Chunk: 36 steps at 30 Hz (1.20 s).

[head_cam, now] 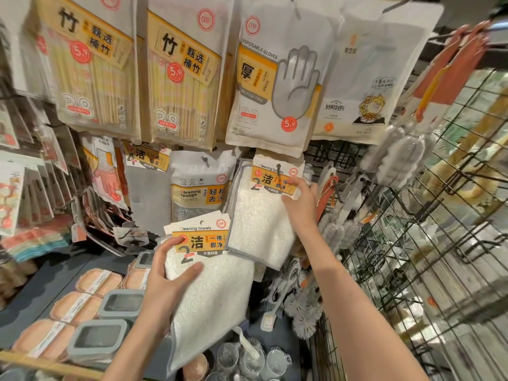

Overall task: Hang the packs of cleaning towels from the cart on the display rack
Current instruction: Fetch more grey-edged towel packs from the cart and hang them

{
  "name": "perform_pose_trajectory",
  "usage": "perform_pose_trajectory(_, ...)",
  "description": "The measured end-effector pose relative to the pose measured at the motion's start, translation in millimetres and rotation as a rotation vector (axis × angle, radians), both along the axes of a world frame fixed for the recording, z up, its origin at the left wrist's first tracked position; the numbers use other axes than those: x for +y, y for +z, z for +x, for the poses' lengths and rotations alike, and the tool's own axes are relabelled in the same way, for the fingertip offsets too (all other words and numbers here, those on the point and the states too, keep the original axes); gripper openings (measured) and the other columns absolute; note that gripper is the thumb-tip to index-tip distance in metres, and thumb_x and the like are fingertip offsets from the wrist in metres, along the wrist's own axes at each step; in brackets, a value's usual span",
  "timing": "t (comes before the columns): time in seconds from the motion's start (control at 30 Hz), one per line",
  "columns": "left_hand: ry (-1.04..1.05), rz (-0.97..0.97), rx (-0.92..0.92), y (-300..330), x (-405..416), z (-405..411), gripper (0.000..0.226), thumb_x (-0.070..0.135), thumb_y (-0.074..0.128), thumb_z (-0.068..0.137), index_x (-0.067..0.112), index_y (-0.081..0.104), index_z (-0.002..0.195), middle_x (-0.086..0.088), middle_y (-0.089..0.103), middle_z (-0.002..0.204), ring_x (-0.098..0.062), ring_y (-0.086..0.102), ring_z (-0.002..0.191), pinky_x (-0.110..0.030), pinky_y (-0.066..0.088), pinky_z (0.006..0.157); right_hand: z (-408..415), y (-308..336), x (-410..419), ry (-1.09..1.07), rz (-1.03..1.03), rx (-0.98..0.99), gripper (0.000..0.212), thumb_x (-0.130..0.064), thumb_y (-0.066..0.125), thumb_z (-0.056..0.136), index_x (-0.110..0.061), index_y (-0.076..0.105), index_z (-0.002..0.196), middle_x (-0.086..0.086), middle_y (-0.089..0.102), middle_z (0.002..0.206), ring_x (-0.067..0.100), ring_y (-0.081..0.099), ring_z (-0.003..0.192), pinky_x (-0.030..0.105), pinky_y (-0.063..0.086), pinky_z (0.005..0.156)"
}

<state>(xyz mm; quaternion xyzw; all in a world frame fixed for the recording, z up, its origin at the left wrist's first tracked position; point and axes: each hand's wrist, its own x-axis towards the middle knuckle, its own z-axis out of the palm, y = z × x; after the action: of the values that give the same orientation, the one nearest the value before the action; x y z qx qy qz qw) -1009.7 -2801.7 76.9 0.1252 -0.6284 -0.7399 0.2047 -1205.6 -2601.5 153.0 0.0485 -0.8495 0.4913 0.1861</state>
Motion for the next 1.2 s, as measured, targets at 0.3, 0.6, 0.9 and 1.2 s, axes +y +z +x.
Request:
perform_pose_trajectory(0.3,-0.003,-0.001,-0.003,-1,-7,11,0.053,0.011,0.077,0.077,0.049,0.058,0.109,0.030,0.053,0.126,-0.010,0.047,0.127,-0.043,0.037,0.108,6,-7,-1,0.099,0.066,-0.069,0.061,-0.004,0.073,0.075,-0.027,0.047,0.126,0.004,0.028,0.132,0.011,0.040,0.113,0.010,0.028,0.085)
perform_pose_trajectory(0.6,0.006,-0.004,0.007,3,-19,21,0.055,0.009,0.077,0.078,0.048,0.059,0.112,0.023,0.053,0.130,-0.015,0.048,0.127,-0.050,0.037,0.109,14,-16,-9,0.045,0.206,-0.128,0.087,-0.008,0.076,0.071,-0.029,0.025,0.138,0.004,0.000,0.150,0.024,0.027,0.135,0.023,0.035,0.088)
perform_pose_trajectory(0.9,0.052,-0.025,-0.004,2,-28,28,0.055,0.011,0.077,0.078,0.050,0.058,0.112,0.023,0.052,0.130,-0.015,0.047,0.127,-0.049,0.036,0.110,57,-25,-22,0.073,0.122,-0.005,0.055,-0.013,0.072,0.076,-0.031,0.052,0.124,-0.006,-0.007,0.152,0.020,0.002,0.143,0.039,0.019,0.116)
perform_pose_trajectory(1.2,0.091,0.021,0.021,5,-43,35,0.054,0.007,0.076,0.078,0.046,0.059,0.112,0.029,0.057,0.119,-0.004,0.057,0.113,-0.031,0.046,0.091,94,-31,-77,0.348,0.177,-0.030,0.026,-0.020,0.061,0.089,-0.024,0.061,0.115,0.003,0.023,0.145,0.018,0.017,0.136,0.022,0.012,0.108)
